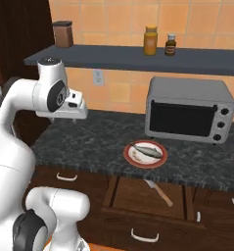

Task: Pick up the knife from the drawer and place it on the cutting board. Then place the meat from the plate to the cutting board.

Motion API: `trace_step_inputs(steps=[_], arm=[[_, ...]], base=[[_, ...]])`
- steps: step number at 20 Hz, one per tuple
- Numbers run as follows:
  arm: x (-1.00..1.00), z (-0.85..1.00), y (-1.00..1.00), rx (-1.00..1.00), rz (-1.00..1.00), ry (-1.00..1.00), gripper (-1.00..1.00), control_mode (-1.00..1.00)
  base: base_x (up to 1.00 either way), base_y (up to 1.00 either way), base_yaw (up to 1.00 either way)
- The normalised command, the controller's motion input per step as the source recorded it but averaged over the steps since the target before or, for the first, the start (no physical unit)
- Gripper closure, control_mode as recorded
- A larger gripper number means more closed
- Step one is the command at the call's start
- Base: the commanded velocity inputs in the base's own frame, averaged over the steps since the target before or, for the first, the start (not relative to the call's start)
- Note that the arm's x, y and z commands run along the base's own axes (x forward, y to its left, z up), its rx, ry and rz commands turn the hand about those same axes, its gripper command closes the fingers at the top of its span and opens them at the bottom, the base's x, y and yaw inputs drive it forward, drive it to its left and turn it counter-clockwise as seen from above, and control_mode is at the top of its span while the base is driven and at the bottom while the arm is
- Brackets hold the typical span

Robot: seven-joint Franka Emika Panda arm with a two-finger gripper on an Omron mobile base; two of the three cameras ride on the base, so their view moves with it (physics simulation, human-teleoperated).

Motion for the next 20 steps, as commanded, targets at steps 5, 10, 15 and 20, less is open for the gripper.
trace_step_inputs(steps=[5,10,15,20], arm=[[0.00,0.00,0.00,0.00,0.00,0.00,-1.00,1.00],[0.00,0.00,0.00,0.00,0.00,0.00,-1.00,1.00],[0.00,0.00,0.00,0.00,0.00,0.00,-1.00,1.00],[0.00,0.00,0.00,0.00,0.00,0.00,-1.00,1.00]], base=[[-0.50,-0.79,0.17],[-0.12,-1.00,0.29],[-0.20,-1.00,0.32],[-0.19,-1.00,0.34]])
